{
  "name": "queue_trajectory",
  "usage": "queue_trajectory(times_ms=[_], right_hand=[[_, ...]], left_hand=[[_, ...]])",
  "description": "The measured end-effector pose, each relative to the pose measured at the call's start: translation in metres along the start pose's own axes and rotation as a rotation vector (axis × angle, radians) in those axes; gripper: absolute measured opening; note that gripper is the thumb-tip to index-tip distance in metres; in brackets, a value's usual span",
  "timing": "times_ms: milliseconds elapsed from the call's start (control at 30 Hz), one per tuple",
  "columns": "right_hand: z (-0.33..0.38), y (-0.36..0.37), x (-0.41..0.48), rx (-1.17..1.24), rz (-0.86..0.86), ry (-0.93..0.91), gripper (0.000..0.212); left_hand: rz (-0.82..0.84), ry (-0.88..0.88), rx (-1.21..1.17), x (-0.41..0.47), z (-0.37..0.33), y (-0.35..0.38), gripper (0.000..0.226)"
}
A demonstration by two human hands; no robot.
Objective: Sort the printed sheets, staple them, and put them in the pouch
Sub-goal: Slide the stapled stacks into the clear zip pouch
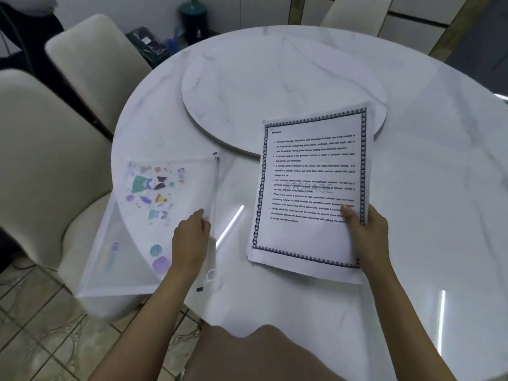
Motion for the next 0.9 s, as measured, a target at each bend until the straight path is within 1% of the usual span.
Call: queue_trajectory(times_ms=[100,200,300,367,600,767,900], right_hand=[[-0.001,0.013,-0.010,0.141,-0.127,0.007,0.018],[-0.008,0.034,-0.022,0.268,-0.265,0.070,0.020],[-0.009,0.051,-0.029,0.375,-0.347,0.108,0.019],[-0.006,0.054,-0.031,0.405,-0.373,0.103,0.019],[0.005,0.052,-0.028,0.310,-0.350,0.038,0.027],[0.007,0.054,-0.030,0.229,-0.291,0.027,0.025],[0.007,0.053,-0.031,0.156,-0.234,0.009,0.025]], left_hand=[[-0.053,-0.050,-0.078,-0.006,0.002,-0.007,0.036],[-0.103,-0.098,-0.178,-0.010,-0.002,-0.015,0.036],[-0.138,-0.099,-0.228,-0.011,-0.010,-0.019,0.035],[-0.154,-0.097,-0.243,-0.011,-0.015,-0.021,0.035],[-0.124,-0.060,-0.291,-0.014,-0.038,-0.021,0.035],[-0.085,0.023,-0.323,-0.016,-0.058,-0.018,0.033],[-0.046,0.041,-0.344,-0.017,-0.068,-0.012,0.035]])
Point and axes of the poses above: each hand's wrist, its own x-axis towards the middle knuckle, its own y-axis out of the palm, z = x × y, the point moved 6 cm from there along x, towards the middle knuckle, and after that the axes turned 13 degrees about x, right-handed, at the moved point
